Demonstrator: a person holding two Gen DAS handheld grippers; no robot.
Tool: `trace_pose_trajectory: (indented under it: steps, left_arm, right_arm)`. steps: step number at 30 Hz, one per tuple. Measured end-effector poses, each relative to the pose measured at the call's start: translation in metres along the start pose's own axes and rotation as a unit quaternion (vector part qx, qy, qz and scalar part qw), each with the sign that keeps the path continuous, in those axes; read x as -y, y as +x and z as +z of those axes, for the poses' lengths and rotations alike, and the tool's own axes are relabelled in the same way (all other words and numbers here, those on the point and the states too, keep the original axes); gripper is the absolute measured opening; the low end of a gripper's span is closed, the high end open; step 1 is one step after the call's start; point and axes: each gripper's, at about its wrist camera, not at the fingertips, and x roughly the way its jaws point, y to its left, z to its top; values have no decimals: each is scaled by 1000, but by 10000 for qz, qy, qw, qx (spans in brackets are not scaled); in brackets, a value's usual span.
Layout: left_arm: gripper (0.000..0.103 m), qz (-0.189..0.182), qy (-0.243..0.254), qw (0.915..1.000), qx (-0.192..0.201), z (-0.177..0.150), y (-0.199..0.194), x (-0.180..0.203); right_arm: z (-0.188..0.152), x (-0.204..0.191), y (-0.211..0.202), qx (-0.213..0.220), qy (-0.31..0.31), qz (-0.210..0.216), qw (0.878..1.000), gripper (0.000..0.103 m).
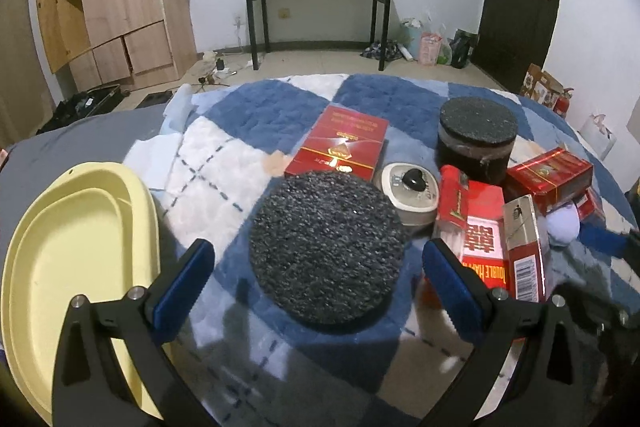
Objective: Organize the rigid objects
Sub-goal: 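Grasp black round sponge with left tool while right tool grasps red HONGQIQU box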
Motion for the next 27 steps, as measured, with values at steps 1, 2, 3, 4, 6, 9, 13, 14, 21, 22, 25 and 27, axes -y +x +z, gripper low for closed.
trace_pose_trajectory:
  steps: [1,2,3,4,6,9,13,14,21,22,25,27]
  left_arm:
    - [103,-47,-6,10000,37,1,1,-1]
    - [103,-87,-30,9999,73,1,2,-2]
    - [103,-126,-48,9999,78,2,3,-4]
    - [103,-155,-65,9998,68,2,5,-5]
    - [103,-200,-98,9997,79,2,7,-6]
    - [102,-178,-198,9996,134,2,10,-9]
    - [91,-194,-451,9986,208,4,7,-19]
    - [82,-236,-454,9985,197,4,7,-19]
    - [70,-147,-127,9994,273,3,3,-4]
    - [70,-162,-143,9994,261,3,2,-5]
    - [70,-206,-211,9993,227,4,2,-8]
    - [70,-206,-215,9993,215,3,2,-8]
  right_arm:
    - [1,-2,3,-36,9,50,10000,102]
    - [1,-4,6,-97,31,119,9999,102]
    - [0,-5,12,-164,83,152,9997,102]
    - [-2,-5,15,-211,116,134,9996,102]
    - [-2,-4,25,-303,230,142,9992,102]
    - [-3,1,41,-367,540,431,9969,97]
    - [-5,10,45,-206,862,544,9946,85]
    - [-4,13,44,-164,931,599,9937,78]
    - [-2,14,45,-69,799,623,9948,65]
    - [-3,13,45,-53,763,611,9952,64]
    - [-5,9,35,66,591,434,9973,59]
    - [-5,8,34,85,486,350,9982,57]
